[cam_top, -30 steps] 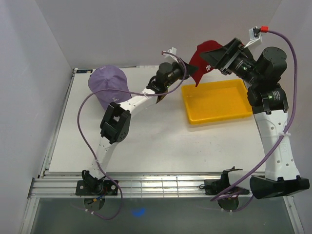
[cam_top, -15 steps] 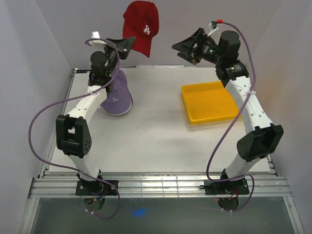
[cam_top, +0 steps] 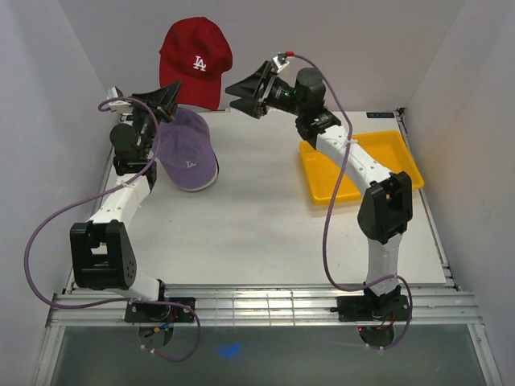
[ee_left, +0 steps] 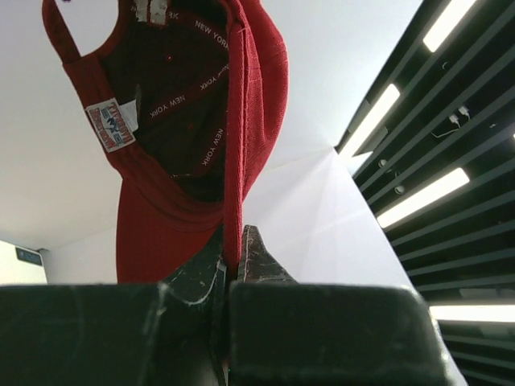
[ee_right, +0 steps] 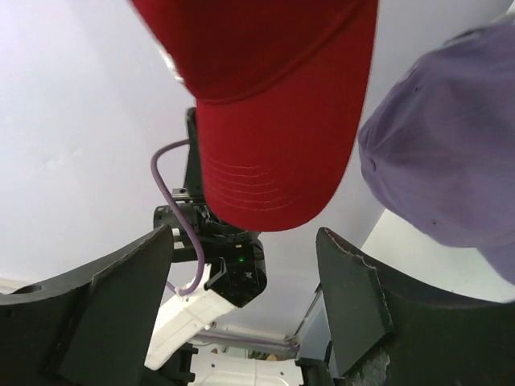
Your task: Stack the hats
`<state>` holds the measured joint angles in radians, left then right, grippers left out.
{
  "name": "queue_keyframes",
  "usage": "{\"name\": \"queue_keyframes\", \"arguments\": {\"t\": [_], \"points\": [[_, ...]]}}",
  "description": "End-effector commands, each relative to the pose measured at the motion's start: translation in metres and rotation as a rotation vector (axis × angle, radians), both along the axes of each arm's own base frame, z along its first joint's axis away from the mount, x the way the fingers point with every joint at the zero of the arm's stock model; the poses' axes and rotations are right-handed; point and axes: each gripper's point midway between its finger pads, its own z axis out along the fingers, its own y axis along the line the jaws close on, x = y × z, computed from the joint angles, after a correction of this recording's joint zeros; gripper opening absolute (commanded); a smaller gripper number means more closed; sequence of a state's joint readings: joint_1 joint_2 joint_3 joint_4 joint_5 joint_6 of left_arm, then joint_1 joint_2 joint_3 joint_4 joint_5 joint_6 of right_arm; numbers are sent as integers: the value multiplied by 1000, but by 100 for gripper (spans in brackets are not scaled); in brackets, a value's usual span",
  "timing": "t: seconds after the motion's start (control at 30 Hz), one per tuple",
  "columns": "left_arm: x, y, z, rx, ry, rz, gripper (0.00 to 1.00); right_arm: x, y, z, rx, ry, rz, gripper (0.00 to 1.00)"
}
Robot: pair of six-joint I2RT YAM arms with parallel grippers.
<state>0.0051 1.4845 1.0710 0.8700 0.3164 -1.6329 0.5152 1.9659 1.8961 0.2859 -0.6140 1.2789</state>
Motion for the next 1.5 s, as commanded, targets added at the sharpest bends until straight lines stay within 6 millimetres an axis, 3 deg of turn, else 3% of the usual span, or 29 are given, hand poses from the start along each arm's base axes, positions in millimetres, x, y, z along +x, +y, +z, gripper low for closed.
{"name": "queue_keyframes", "arguments": {"t": [0.0, 0.2, 0.5, 0.87, 1.2, 1.43, 1.47], "points": [[-43, 8, 42, -35, -150, -38, 0, -22, 18, 27, 117, -32, 86, 77], [-58, 8, 31, -57, -153, -56, 0, -22, 31, 8, 109, 3, 91, 78], [-75, 7, 26, -70, -183, -66, 0, -32, 55, 6, 130, 28, 142, 78], [-85, 7, 23, -76, -185, -75, 0, -39, 60, -16, 103, 64, 150, 78], [-87, 7, 22, -75, -188, -77, 0, -48, 66, -17, 132, 71, 187, 77], [-95, 8, 1, -102, -166, -86, 0, -50, 67, -2, 150, 48, 201, 62], [-95, 8, -2, -103, -156, -87, 0, -52, 66, 0, 153, 40, 209, 56]]}}
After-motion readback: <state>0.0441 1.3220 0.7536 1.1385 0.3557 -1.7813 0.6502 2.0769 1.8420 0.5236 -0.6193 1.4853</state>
